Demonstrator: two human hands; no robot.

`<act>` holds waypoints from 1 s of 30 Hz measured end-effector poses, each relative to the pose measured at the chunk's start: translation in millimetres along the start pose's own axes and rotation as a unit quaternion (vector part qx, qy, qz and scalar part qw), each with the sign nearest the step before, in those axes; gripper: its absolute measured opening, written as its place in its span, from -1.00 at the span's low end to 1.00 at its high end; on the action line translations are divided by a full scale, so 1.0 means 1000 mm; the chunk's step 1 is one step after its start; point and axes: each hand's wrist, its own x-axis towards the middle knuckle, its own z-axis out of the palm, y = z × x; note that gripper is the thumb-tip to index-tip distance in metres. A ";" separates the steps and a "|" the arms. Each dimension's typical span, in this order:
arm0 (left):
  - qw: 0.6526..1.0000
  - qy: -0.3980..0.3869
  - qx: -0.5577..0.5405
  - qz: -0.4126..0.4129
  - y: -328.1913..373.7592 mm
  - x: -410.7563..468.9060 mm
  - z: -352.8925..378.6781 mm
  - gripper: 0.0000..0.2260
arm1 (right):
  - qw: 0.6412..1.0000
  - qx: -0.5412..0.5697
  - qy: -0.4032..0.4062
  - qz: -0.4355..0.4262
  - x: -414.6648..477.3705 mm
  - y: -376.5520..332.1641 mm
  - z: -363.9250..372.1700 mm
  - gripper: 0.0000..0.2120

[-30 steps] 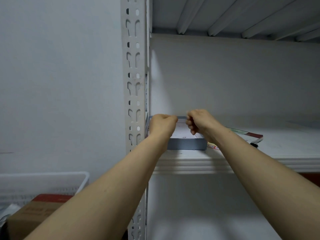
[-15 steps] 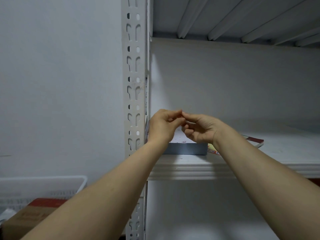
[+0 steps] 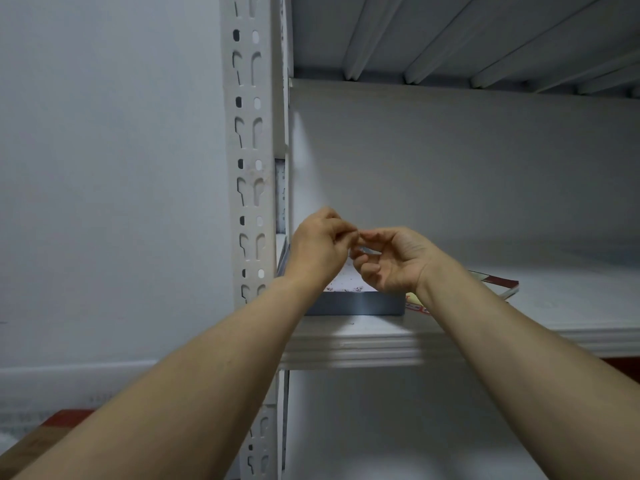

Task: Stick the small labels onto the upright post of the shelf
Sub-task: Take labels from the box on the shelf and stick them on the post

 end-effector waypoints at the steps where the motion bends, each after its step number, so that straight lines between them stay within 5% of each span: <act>1: 1.000 0.002 -0.008 -0.030 0.000 0.000 0.001 -0.88 | 1.000 0.006 -0.006 0.001 0.000 0.001 0.000 -0.89; 9: 0.927 -0.049 -0.207 -0.309 0.007 0.004 -0.001 -0.80 | 0.994 -0.103 -0.003 -0.034 -0.004 -0.001 -0.001 -0.79; 14: 0.895 -0.051 -0.198 -0.398 0.005 0.009 0.004 -0.78 | 0.966 -0.200 0.096 -0.130 -0.004 -0.003 -0.004 -0.94; 20: 0.906 -0.080 -0.157 -0.386 0.003 0.006 0.010 -0.77 | 0.917 -0.277 0.191 -0.215 -0.003 -0.001 -0.009 -0.88; 26: 0.922 -0.091 -0.123 -0.355 -0.001 0.004 0.010 -0.64 | 0.894 -0.324 0.199 -0.238 -0.001 0.003 -0.008 -0.82; 30: 0.926 -0.142 -0.129 -0.326 0.002 0.003 0.008 -0.76 | 0.891 -0.336 0.193 -0.236 0.000 0.005 -0.009 -0.86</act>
